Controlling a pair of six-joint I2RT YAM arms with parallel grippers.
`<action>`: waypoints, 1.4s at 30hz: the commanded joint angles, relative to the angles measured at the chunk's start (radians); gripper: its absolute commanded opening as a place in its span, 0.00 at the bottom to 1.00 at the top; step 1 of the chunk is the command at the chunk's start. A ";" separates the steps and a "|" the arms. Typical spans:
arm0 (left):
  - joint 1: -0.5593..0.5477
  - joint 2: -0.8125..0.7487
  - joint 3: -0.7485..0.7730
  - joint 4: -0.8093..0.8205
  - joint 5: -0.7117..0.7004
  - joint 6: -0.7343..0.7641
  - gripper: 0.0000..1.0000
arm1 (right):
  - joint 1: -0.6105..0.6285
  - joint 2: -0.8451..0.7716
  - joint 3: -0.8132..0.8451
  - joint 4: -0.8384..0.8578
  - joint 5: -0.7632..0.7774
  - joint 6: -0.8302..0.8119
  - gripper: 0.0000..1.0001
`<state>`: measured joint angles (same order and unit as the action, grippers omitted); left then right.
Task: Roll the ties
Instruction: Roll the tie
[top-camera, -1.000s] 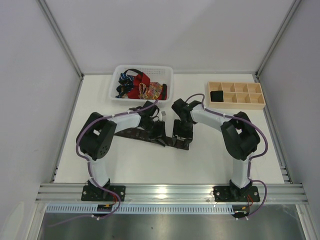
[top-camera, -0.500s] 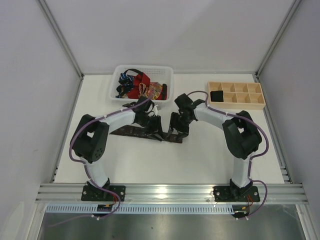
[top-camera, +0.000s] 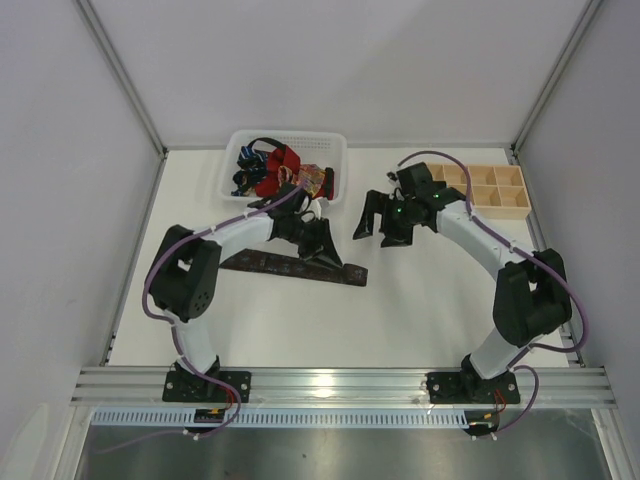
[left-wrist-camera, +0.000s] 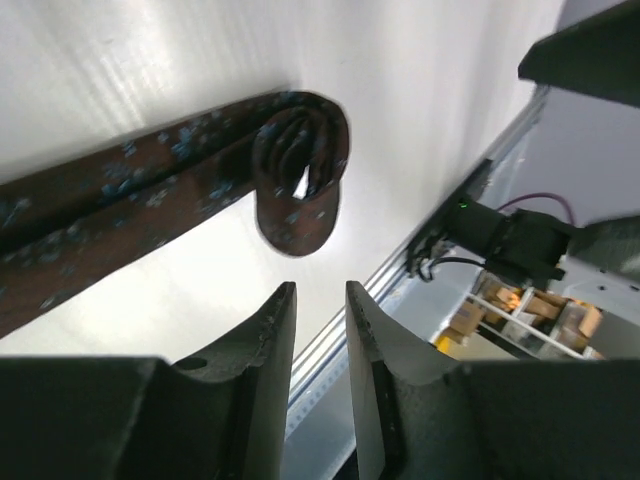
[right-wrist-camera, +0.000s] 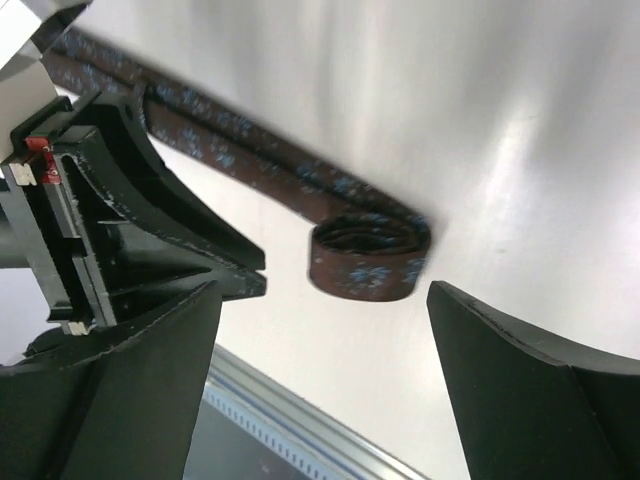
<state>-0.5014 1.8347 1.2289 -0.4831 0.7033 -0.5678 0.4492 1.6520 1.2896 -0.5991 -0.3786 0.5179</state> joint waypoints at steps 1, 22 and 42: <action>0.004 0.038 0.046 0.101 0.120 -0.086 0.33 | -0.059 -0.034 -0.027 0.012 -0.026 -0.117 0.91; -0.032 0.187 0.104 0.152 0.182 -0.126 0.31 | -0.096 -0.044 -0.246 0.196 -0.190 0.018 0.78; 0.023 0.236 0.076 0.167 0.199 -0.072 0.31 | 0.125 -0.137 -0.331 0.375 -0.077 -0.999 1.00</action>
<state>-0.4812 2.0663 1.3064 -0.3473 0.8738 -0.6617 0.5735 1.4799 0.9321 -0.1993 -0.3939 -0.2508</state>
